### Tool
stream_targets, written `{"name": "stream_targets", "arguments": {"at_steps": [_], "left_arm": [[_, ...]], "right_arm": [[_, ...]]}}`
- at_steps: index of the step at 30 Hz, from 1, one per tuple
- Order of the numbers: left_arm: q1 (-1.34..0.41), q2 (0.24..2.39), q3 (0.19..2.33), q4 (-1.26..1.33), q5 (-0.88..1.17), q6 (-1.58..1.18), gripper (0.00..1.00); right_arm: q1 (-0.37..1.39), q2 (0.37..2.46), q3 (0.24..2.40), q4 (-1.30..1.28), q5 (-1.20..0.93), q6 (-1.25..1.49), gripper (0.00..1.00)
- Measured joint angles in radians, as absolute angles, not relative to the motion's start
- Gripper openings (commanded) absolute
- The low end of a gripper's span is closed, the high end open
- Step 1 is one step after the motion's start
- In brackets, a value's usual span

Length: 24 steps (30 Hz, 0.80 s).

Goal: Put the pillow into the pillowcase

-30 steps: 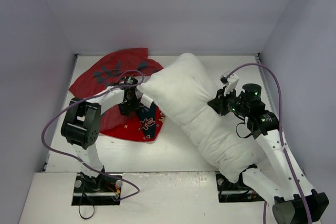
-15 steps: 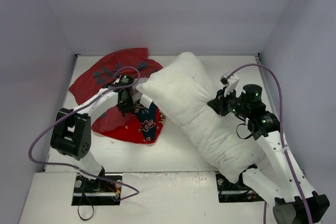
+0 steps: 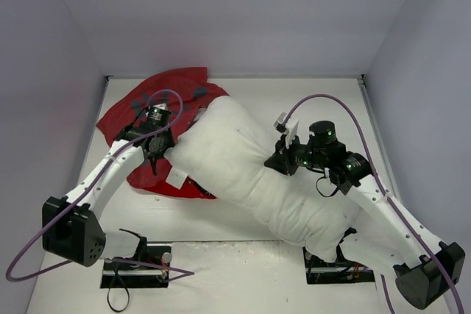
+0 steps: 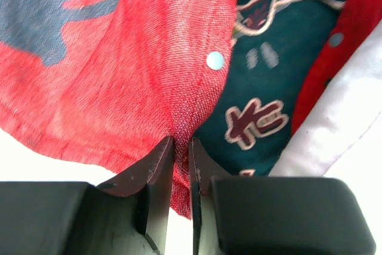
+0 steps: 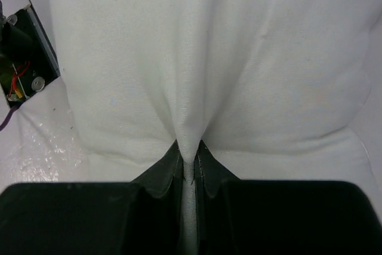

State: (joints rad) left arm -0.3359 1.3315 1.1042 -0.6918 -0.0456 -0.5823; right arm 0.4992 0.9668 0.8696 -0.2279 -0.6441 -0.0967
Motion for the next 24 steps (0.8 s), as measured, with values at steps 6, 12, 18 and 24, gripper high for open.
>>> {"name": "stream_targets", "arguments": {"at_steps": [6, 12, 18, 24], "left_arm": [[-0.315, 1.194, 0.997, -0.722, -0.075, -0.574, 0.1], [-0.312, 1.026, 0.943, -0.738, -0.11, -0.575, 0.07], [-0.312, 0.902, 0.901, -0.741, -0.099, -0.583, 0.05], [-0.312, 0.868, 0.86, -0.744, -0.08, -0.606, 0.03]], "right_arm": [[0.549, 1.026, 0.855, -0.21, -0.663, -0.079, 0.0], [0.572, 1.081, 0.85, -0.198, -0.597, -0.035, 0.0], [0.587, 1.121, 0.858, -0.182, -0.518, 0.004, 0.46], [0.606, 1.145, 0.983, -0.233, -0.483, -0.029, 0.78]]}}
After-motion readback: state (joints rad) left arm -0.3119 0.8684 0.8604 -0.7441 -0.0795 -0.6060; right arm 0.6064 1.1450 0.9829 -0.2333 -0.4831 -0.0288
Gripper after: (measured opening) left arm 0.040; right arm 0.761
